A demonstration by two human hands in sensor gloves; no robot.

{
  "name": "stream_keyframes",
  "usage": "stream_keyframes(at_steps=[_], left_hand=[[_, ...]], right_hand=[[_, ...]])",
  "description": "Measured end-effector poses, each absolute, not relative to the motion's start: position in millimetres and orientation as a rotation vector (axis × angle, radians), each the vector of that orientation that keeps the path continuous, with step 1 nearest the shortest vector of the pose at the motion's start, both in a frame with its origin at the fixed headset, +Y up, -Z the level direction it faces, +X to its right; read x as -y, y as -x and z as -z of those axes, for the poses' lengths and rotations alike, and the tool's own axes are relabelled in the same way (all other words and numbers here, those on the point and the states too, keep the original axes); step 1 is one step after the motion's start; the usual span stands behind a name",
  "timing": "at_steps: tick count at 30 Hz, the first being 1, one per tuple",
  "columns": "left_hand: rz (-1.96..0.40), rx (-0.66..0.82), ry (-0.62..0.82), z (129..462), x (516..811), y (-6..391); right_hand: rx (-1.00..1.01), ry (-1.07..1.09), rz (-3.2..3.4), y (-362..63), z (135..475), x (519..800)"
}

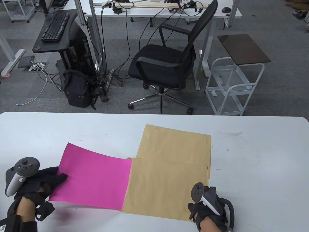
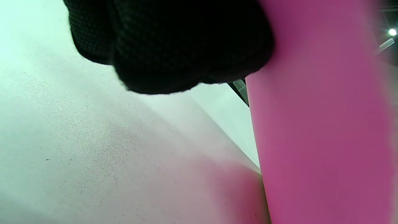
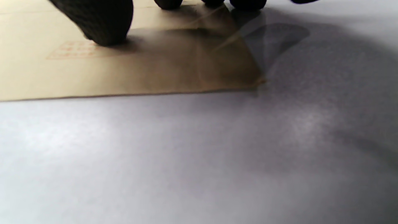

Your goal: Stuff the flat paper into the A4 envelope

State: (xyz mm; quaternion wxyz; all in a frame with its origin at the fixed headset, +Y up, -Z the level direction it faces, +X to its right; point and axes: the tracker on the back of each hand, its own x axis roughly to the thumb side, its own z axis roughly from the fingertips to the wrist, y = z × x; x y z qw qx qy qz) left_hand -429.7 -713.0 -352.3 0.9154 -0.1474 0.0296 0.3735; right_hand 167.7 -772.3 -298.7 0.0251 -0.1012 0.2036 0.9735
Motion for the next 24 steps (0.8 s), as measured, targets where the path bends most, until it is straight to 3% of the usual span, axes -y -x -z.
stream_keyframes(at_steps=[24], left_hand=[[-0.767, -0.063, 0.339, 358, 726, 414]], right_hand=[[-0.63, 0.313, -3.01, -168, 299, 772]])
